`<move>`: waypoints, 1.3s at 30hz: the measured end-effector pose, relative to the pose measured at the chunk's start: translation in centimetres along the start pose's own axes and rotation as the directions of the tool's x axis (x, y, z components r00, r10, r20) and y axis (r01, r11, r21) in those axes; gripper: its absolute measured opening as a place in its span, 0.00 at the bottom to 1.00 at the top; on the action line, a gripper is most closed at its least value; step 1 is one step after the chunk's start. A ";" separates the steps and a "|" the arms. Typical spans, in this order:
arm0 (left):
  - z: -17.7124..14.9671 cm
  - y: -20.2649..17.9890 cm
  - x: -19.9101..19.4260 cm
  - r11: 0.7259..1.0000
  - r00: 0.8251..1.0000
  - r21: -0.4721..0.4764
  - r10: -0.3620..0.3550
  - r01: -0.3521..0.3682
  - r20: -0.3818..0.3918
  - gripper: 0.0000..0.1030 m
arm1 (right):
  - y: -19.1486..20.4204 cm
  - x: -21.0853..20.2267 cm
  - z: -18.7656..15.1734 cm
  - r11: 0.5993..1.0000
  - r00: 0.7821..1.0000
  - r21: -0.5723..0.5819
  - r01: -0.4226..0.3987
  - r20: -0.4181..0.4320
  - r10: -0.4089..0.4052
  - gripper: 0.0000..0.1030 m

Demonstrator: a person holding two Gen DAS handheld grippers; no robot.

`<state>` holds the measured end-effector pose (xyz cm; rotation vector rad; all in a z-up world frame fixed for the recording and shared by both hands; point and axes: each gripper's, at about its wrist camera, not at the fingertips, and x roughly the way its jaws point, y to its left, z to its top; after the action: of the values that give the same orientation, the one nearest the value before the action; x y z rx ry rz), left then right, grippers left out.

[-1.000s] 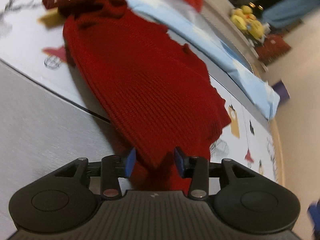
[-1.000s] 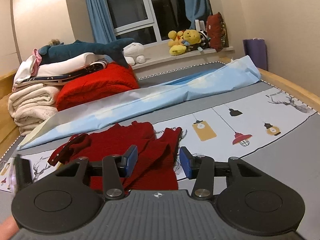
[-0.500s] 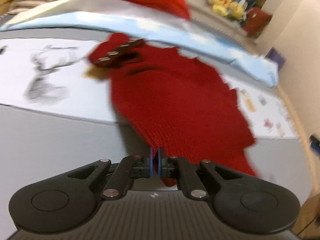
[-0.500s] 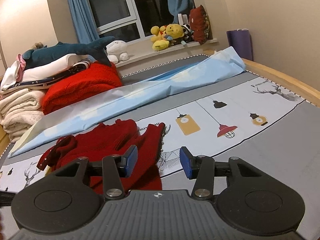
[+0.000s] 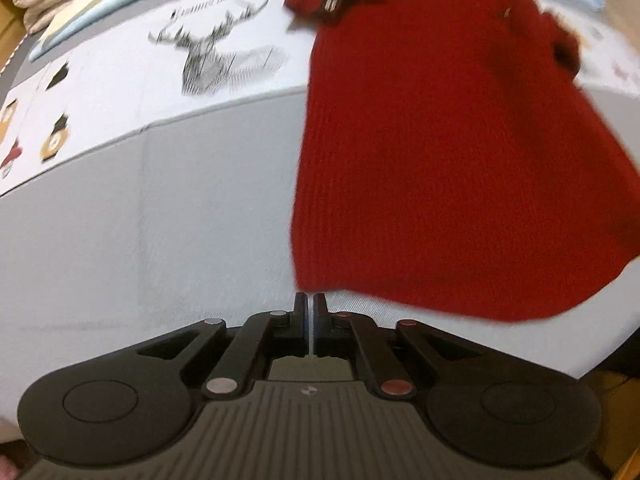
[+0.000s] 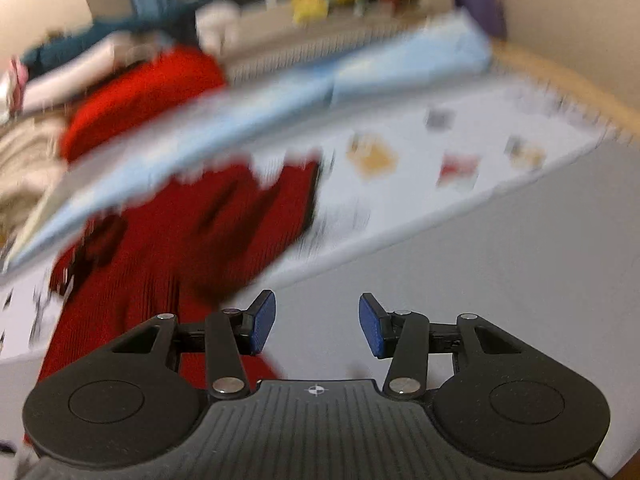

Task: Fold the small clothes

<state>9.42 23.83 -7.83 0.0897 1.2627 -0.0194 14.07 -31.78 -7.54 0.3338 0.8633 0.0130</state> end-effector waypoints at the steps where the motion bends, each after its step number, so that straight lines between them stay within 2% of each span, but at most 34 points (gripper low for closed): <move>1: 0.4 0.3 -0.3 0.999 0.999 -0.024 -0.024 0.024 0.023 0.10 | 0.2 1.2 -0.5 1.000 0.998 0.018 -0.012 -0.056 0.013 0.48; 4: 1.2 1.0 -0.5 0.990 0.994 -0.112 -0.076 0.085 0.076 0.31 | 1.4 4.2 -2.1 0.999 0.985 0.029 -0.025 -0.168 0.030 0.48; 6: 1.7 1.0 0.1 0.985 0.994 -0.152 -0.074 0.085 0.081 0.34 | 2.8 5.9 -3.3 1.000 0.977 -0.026 -0.004 -0.214 -0.001 0.48; 8: 2.1 0.7 0.9 0.981 0.995 -0.178 -0.059 0.073 0.079 0.43 | 4.1 7.5 -4.0 0.994 0.964 -0.102 0.030 -0.259 -0.056 0.48; 10: 1.5 0.6 2.4 0.977 0.996 -0.201 -0.053 0.067 0.074 0.45 | 5.2 9.0 -5.1 0.981 0.947 -0.177 0.074 -0.295 -0.125 0.48; 12: 1.7 0.1 3.7 0.973 0.997 -0.221 -0.050 0.060 0.054 0.45 | 5.8 10.0 -5.9 0.969 0.935 -0.227 0.096 -0.314 -0.167 0.48; 14: 2.3 0.5 5.1 0.972 0.999 -0.231 -0.042 0.047 0.026 0.45 | 6.2 10.2 -6.2 0.961 0.938 -0.259 0.100 -0.298 -0.178 0.46; 15: 2.4 0.4 5.4 0.972 0.999 -0.231 -0.043 0.047 0.023 0.44 | 6.4 10.2 -6.4 0.956 0.940 -0.277 0.094 -0.291 -0.176 0.41; 16: 2.5 0.3 5.3 0.972 0.999 -0.230 -0.044 0.049 0.024 0.37 | 6.4 10.1 -6.4 0.957 0.944 -0.279 0.072 -0.291 -0.156 0.25; 17: 2.7 0.3 5.5 0.972 0.998 -0.229 -0.055 0.059 0.024 0.20 | 6.3 9.9 -6.3 0.962 0.946 -0.267 0.049 -0.297 -0.130 0.14; 18: 2.9 0.1 5.3 0.970 0.997 -0.228 -0.075 0.079 0.028 0.14 | 6.3 9.5 -6.3 0.963 0.950 -0.266 0.042 -0.289 -0.122 0.08; 20: 2.9 -0.5 4.3 0.973 0.995 -0.210 -0.089 0.097 0.045 0.13 | 5.8 8.6 -5.8 0.968 0.955 -0.252 0.011 -0.285 -0.086 0.06; 21: 2.8 -1.0 3.7 0.976 0.993 -0.187 -0.102 0.111 0.055 0.12 | 5.3 7.6 -5.1 0.975 0.965 -0.221 0.006 -0.254 -0.064 0.05; 23: 2.4 -2.2 1.8 0.966 0.974 -0.139 -0.207 0.217 0.089 0.11 | 3.9 4.1 -2.8 0.983 0.994 -0.166 0.081 -0.064 -0.093 0.05; 25: 1.5 -4.2 -1.0 0.959 0.951 -0.032 -0.274 0.281 0.141 0.11 | 2.4 -0.4 -1.3 0.977 0.980 -0.128 0.169 0.124 -0.153 0.05; 26: 0.9 -4.9 -1.7 0.959 0.950 0.007 -0.282 0.284 0.132 0.11 | 1.9 -1.7 -1.3 0.965 0.968 -0.147 0.217 0.161 -0.194 0.04; 27: 0.2 -5.4 -1.7 0.961 0.955 0.027 -0.278 0.277 0.103 0.11 | 1.4 -2.1 -1.6 0.946 0.956 -0.173 0.274 0.156 -0.248 0.04; 28: -0.6 -5.8 -1.4 0.967 0.966 0.044 -0.251 0.249 0.054 0.11 | 0.5 -1.8 -2.1 0.928 0.946 -0.192 0.320 0.105 -0.305 0.05; 29: -1.3 -6.0 -1.0 0.975 0.977 0.068 -0.215 0.213 0.015 0.11 | -0.5 -0.8 -2.9 0.923 0.942 -0.199 0.330 0.005 -0.335 0.05; 30: -1.9 -6.2 -0.7 0.980 0.984 0.093 -0.177 0.178 -0.020 0.11 | -1.5 0.4 -3.8 0.933 0.939 -0.207 0.295 -0.120 -0.323 0.05; 31: -2.6 -6.1 -0.5 0.982 0.987 0.108 -0.151 0.156 -0.054 0.11 | -2.3 1.2 -4.6 0.944 0.930 -0.186 0.272 -0.203 -0.307 0.05; 32: -3.1 -6.1 -0.5 0.982 0.988 0.120 -0.138 0.146 -0.074 0.11 | -2.8 1.5 -5.2 0.955 0.928 -0.159 0.252 -0.239 -0.285 0.06; 33: -3.7 -6.1 -0.7 0.980 0.987 0.138 -0.132 0.143 -0.087 0.11 | -2.7 1.5 -5.6 0.964 0.937 -0.160 0.210 -0.250 -0.246 0.06; 35: -4.3 -6.5 -1.2 0.974 0.985 0.169 -0.137 0.153 -0.102 0.11 | -1.6 1.5 -6.3 0.965 0.942 -0.219 0.143 -0.268 -0.200 0.06; 38: -4.7 -7.5 -2.4 0.969 0.988 0.203 -0.128 0.143 -0.081 0.13 | -0.3 1.9 -6.9 0.929 0.932 -0.345 0.130 -0.278 -0.234 0.06; 39: -4.7 -7.7 -2.9 0.969 0.989 0.201 -0.130 0.141 -0.064 0.15 | -0.4 2.3 -7.1 0.918 0.917 -0.365 0.154 -0.295 -0.270 0.06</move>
<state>3.59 16.42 -6.90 0.1827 1.3127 -0.2677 10.20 -29.84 -13.64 -0.0920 1.2186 0.0127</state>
